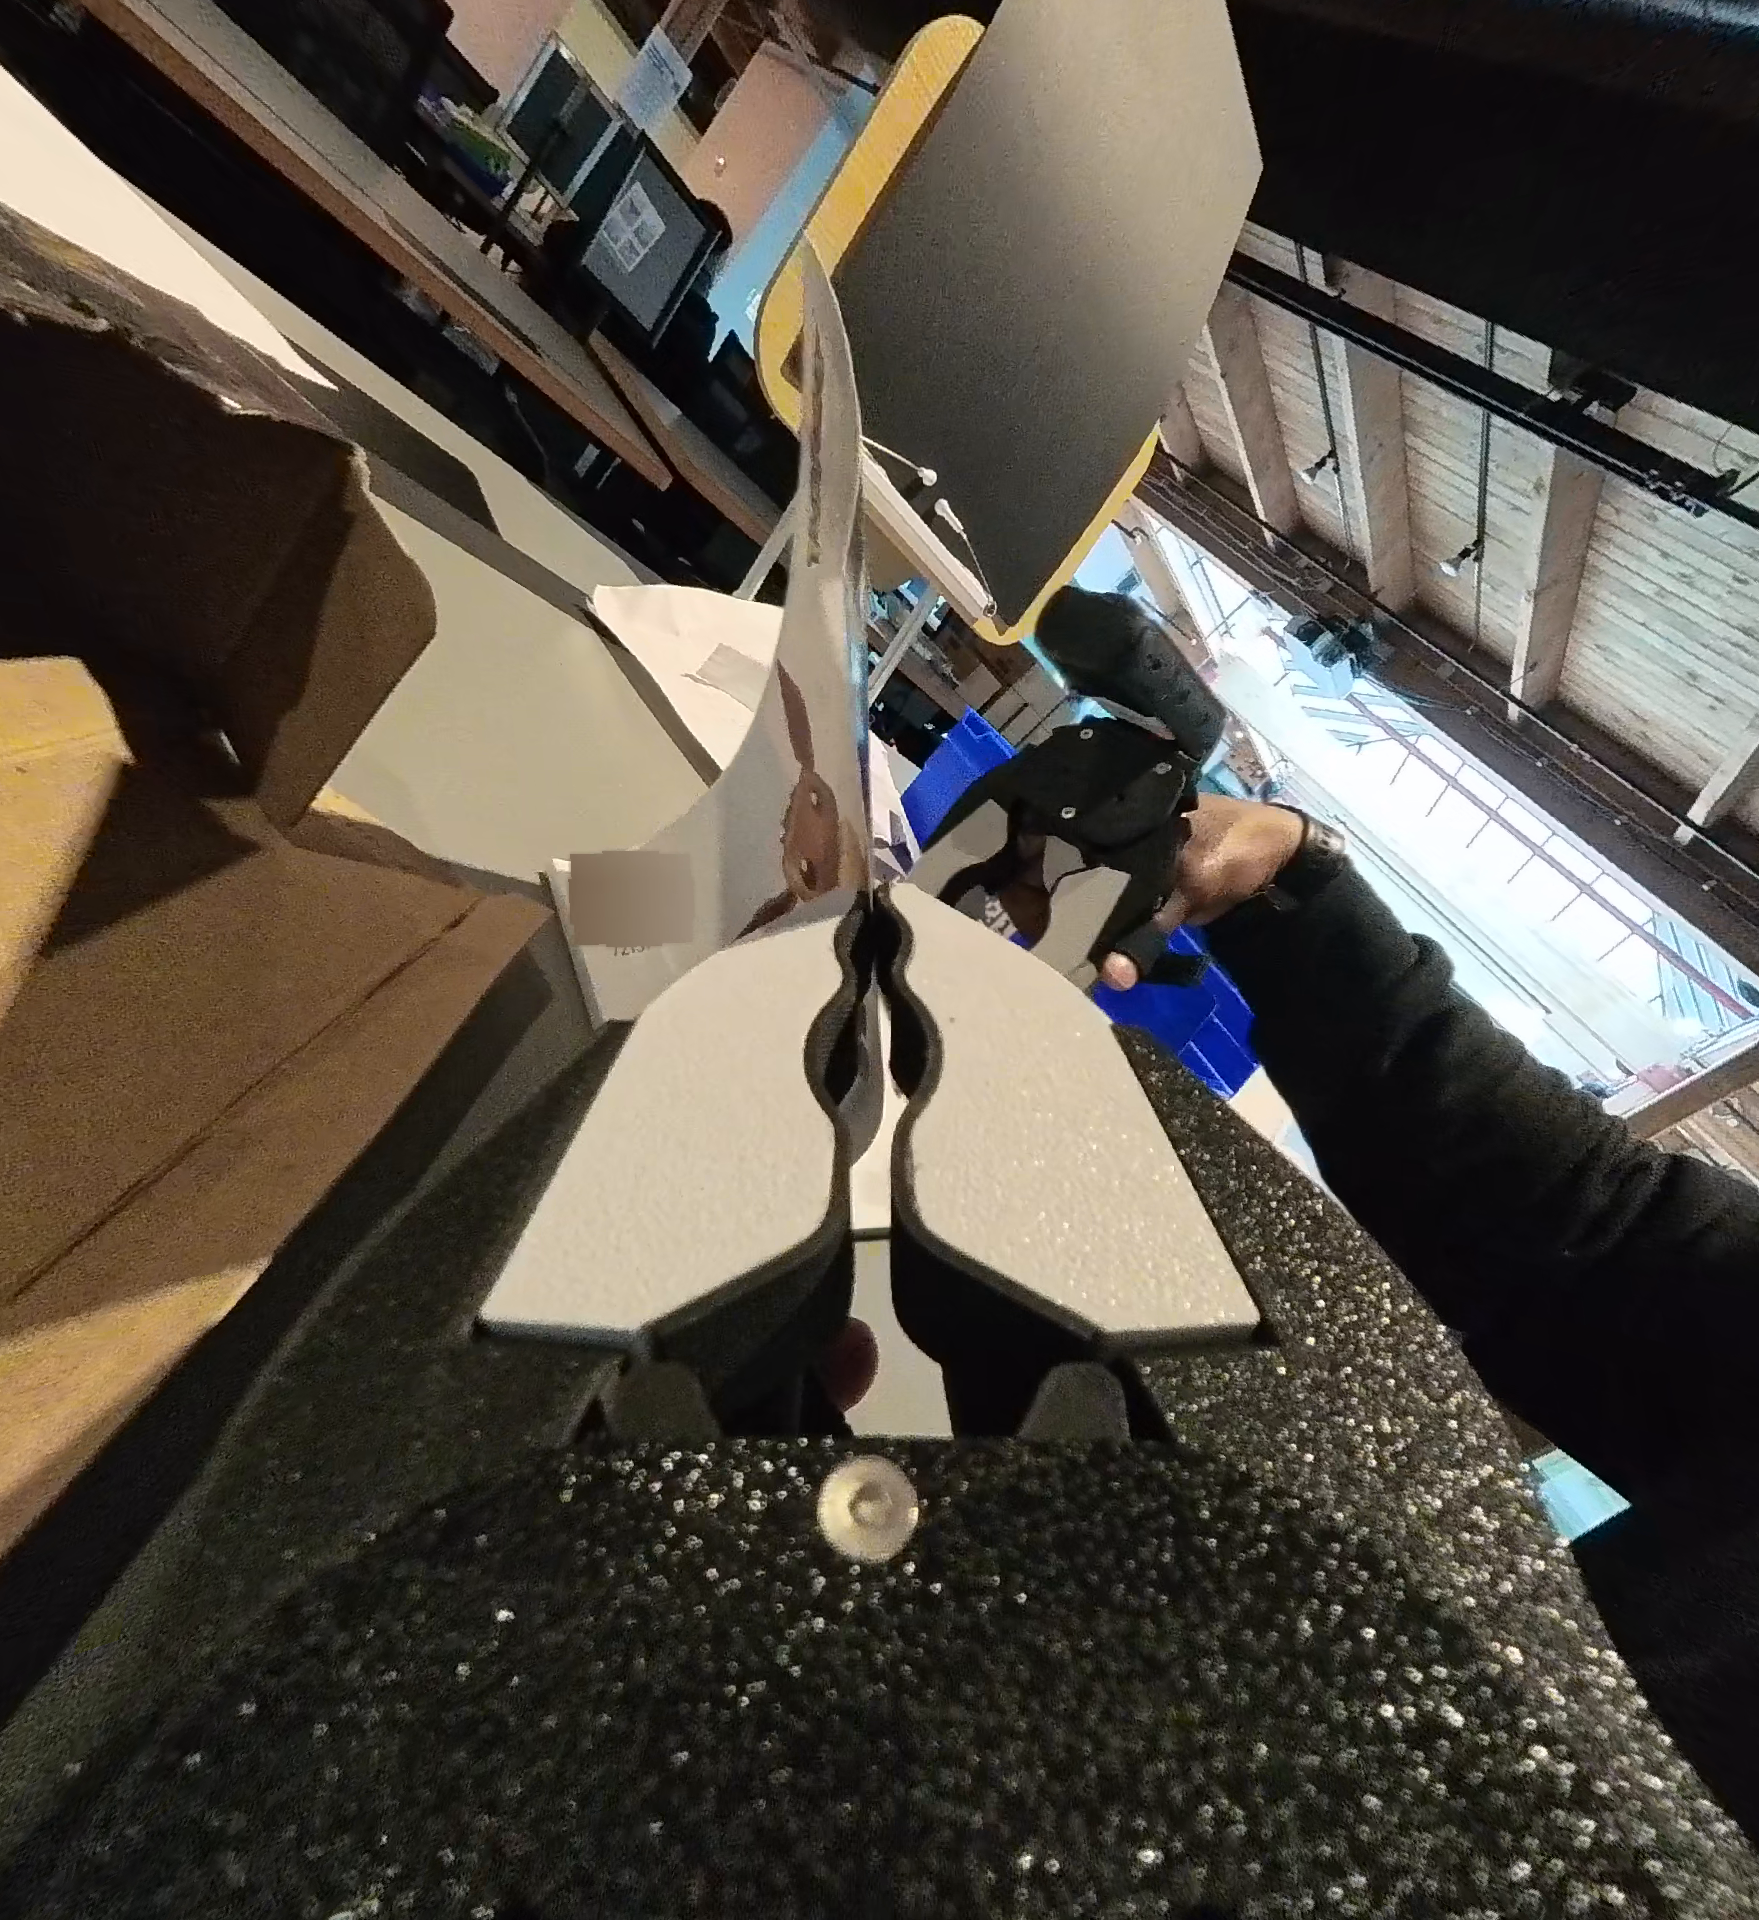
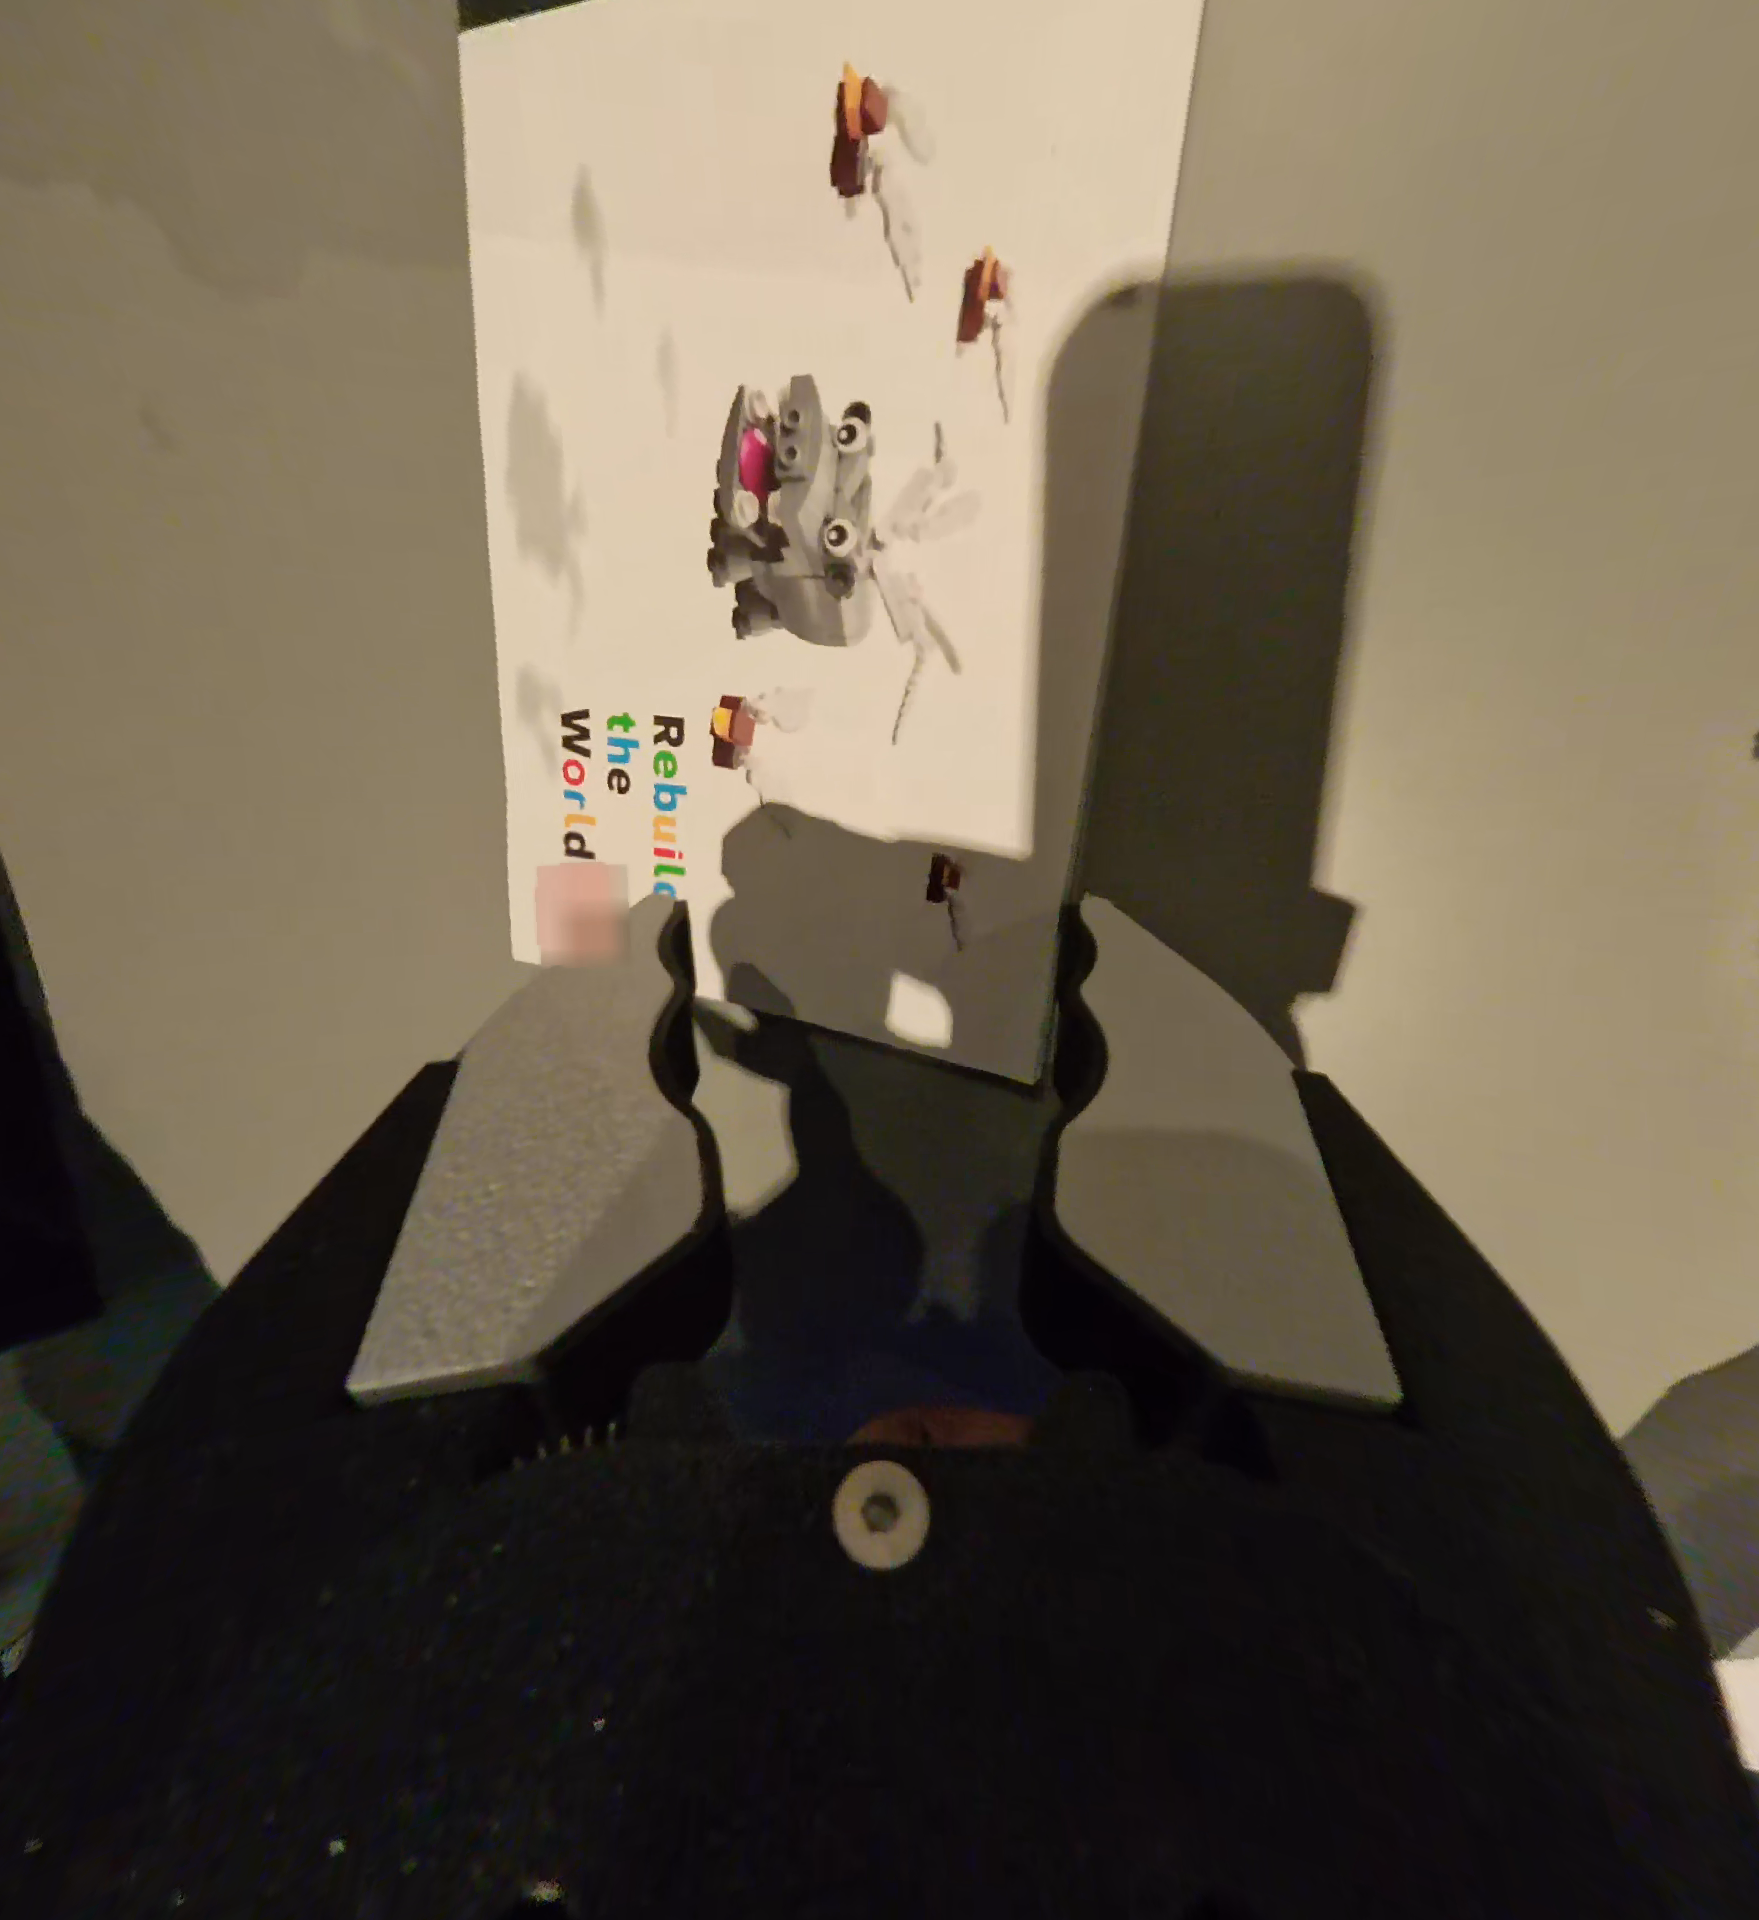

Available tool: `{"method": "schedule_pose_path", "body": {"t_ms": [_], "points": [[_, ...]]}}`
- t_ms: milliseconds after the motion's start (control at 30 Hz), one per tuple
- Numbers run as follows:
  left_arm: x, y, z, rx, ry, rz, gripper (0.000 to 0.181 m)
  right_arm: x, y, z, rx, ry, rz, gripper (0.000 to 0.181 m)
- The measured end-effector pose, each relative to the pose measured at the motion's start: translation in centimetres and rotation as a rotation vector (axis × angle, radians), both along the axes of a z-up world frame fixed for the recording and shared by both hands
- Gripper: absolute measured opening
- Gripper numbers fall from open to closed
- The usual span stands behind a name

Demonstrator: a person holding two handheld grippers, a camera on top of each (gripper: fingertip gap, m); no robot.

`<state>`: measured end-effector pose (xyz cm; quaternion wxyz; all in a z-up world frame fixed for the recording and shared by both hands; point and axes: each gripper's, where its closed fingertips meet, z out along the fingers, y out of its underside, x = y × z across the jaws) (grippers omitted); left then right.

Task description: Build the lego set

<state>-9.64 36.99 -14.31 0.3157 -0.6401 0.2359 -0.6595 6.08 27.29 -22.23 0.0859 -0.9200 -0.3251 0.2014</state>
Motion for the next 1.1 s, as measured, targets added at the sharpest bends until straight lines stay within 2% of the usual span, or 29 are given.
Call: {"method": "schedule_pose_path", "body": {"t_ms": [267, 500, 767, 933, 1033, 1100], "points": [[-0.2, 0.0, -0.1, 0.002, 0.003, 0.002, 0.000, -1.0, -0.6, 1.1, -0.001, 0.055, 0.016, 0.066], [-0.3, -0.1, -0.1, 0.007, 0.006, 0.003, 0.000, -2.4, -0.3, 2.9, 0.017, 0.188, 0.004, 0.061], [-0.3, -0.5, -0.1, 0.035, 0.018, -0.006, 0.000, -2.8, -0.1, 3.1, 0.067, 0.232, -0.049, 0.061], [-0.1, -1.8, 0.3, 0.115, 0.016, -0.055, 0.000, -1.3, -0.2, 3.0, 0.121, 0.145, -0.144, 0.061], [0.5, -3.8, 0.7, 0.253, 0.031, -0.133, 0.000, 0.0, -0.5, 4.2, 0.222, 0.025, -0.215, 0.063], [0.9, -5.8, 0.7, 0.382, 0.060, -0.210, 0.009, 0.0, -1.3, 5.8, 0.314, -0.024, -0.245, 0.068]]}}
